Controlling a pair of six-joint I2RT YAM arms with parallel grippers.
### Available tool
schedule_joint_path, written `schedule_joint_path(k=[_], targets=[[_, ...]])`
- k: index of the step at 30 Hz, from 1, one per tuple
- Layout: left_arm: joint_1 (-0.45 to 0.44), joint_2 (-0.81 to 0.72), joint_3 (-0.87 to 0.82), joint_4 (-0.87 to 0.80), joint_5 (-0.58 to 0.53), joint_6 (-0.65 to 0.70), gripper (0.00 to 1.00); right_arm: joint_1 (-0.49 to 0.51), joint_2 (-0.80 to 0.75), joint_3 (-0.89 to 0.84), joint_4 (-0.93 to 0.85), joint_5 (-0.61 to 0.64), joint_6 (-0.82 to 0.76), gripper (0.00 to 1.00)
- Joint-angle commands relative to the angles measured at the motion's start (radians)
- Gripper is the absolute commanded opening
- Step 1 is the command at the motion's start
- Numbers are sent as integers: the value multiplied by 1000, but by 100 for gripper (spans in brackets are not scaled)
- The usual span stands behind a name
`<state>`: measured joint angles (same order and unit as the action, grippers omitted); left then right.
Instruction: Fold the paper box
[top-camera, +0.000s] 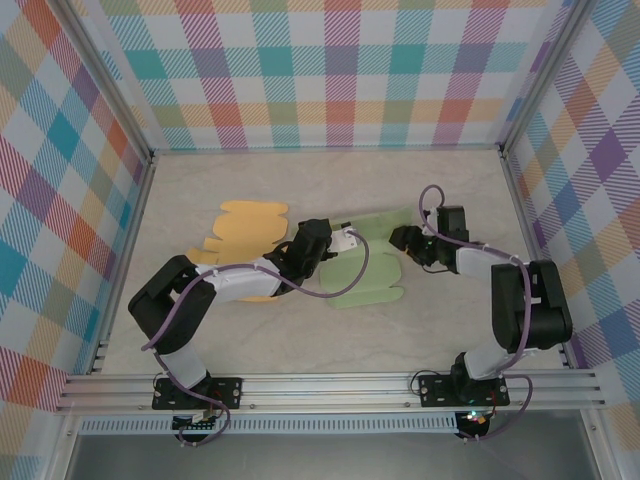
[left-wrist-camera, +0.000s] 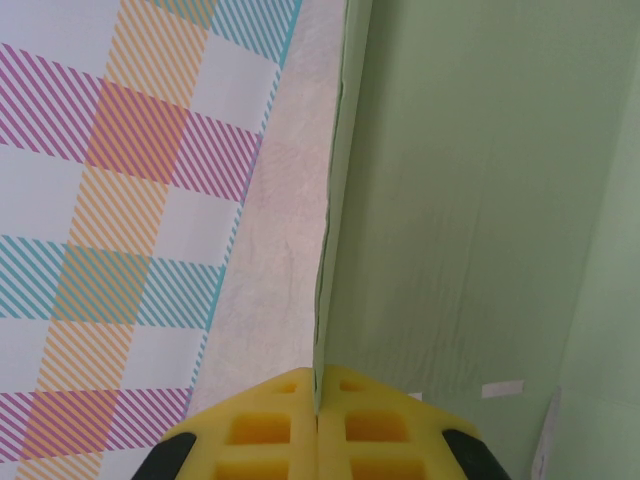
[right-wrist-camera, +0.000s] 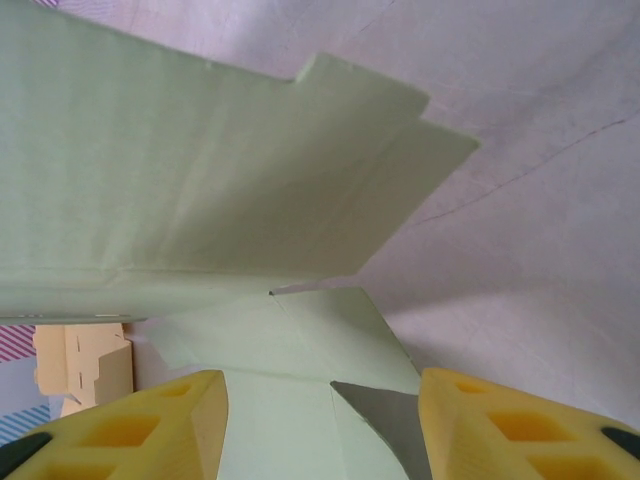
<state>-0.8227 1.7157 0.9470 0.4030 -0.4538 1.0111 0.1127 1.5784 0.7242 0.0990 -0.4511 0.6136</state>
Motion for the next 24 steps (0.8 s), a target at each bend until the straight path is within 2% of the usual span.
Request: schedule_joint_path(k=[1,9,15,20,24], targets=[[-10,2,24,38,14,-8,0,2,18,33,28,-14,-15,54],[-9,2,27,32,12,-1,0,2,30,50,-54,109,-33,55],[-8,10,29,32,11,-3,0,2,70,33,53,-5,-12,53],[-8,25,39,24,5,-8,0,8,52,4,157,-84,28,36],[-8,36,46,22,0,-12,0,23,8,-8,154,-75,22,29]])
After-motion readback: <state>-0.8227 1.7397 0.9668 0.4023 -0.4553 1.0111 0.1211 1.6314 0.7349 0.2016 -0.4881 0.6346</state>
